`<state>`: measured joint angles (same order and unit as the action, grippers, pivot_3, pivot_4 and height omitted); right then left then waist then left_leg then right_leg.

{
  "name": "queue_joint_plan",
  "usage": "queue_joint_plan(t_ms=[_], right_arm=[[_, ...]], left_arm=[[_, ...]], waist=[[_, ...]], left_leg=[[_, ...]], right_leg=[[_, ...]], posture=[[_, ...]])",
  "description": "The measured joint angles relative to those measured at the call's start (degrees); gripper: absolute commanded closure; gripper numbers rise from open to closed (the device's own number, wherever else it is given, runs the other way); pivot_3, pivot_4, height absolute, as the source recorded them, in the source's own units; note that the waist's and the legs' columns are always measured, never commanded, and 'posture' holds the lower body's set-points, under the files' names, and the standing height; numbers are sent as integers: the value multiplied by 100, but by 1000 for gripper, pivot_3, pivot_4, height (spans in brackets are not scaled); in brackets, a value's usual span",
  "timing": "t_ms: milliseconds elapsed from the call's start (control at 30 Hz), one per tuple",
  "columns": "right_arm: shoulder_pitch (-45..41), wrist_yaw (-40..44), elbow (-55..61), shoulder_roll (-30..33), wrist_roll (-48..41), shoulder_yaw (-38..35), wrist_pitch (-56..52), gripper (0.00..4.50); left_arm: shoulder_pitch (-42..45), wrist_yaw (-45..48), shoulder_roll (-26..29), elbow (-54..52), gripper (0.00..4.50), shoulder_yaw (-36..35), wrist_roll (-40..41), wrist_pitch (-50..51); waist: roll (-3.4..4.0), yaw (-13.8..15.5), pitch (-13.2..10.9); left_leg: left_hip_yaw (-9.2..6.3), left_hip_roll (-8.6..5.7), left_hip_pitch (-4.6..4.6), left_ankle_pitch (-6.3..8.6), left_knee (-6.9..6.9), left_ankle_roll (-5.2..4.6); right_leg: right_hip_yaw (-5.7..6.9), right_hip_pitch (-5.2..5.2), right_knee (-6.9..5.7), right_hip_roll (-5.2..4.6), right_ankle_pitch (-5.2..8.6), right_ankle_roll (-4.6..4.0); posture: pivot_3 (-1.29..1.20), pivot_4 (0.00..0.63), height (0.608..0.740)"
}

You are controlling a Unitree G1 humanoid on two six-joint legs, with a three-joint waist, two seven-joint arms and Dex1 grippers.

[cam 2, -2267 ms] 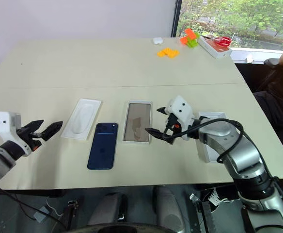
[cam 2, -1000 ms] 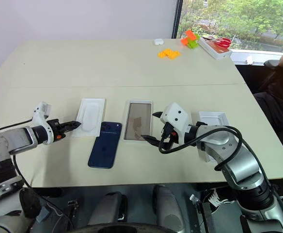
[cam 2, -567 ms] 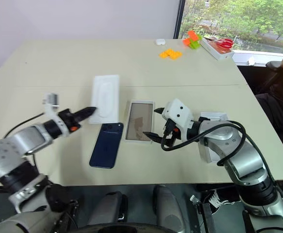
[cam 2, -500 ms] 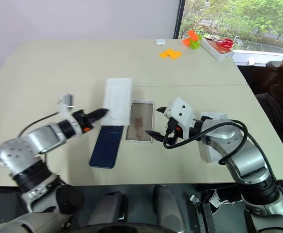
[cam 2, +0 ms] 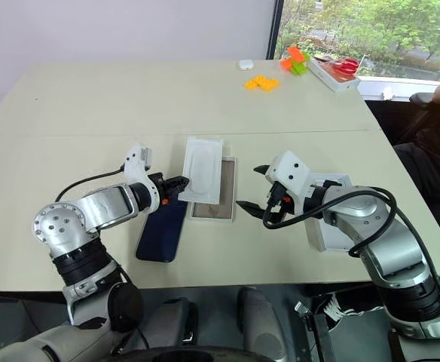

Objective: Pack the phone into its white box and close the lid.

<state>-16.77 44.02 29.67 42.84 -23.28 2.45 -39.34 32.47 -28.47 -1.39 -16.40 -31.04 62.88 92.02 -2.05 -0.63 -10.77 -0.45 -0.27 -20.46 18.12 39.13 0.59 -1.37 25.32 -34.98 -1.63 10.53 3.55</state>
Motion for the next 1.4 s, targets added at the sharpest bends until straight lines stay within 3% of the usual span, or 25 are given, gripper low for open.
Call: queue_joint_plan(t_ms=[633,1167,1300,1400], right_arm=[[95,86,1,12,0,1,46,0],[99,89,10,12,-1,1,47,0],[98,92,10,9,0,22,48,0],[98,93,10,6,0,41,49,0]], left_arm=[[-45,-1505,276,217,4414,783,1710,-55],[-364,-2691,2019,412,4414,2617,4145,-2182],[-418,-3293,2114,408,4414,3231,4681,-2899],[-496,-3485,2150,402,3507,3556,4893,-3245]], waist=[[0,8,0],[1,23,0],[2,60,0],[3,102,-1]], left_leg=[[0,-3,-1,0,0,0],[-2,1,-1,-2,0,4],[0,0,-1,-2,0,4],[2,-1,-2,-2,0,4]], right_leg=[[-1,0,0,-7,6,-22],[-1,0,0,-17,8,-28],[-1,-1,3,-22,9,-28],[-2,0,4,-20,9,-29]], posture=[[0,150,726],[0,150,726],[0,150,726],[0,150,726]])
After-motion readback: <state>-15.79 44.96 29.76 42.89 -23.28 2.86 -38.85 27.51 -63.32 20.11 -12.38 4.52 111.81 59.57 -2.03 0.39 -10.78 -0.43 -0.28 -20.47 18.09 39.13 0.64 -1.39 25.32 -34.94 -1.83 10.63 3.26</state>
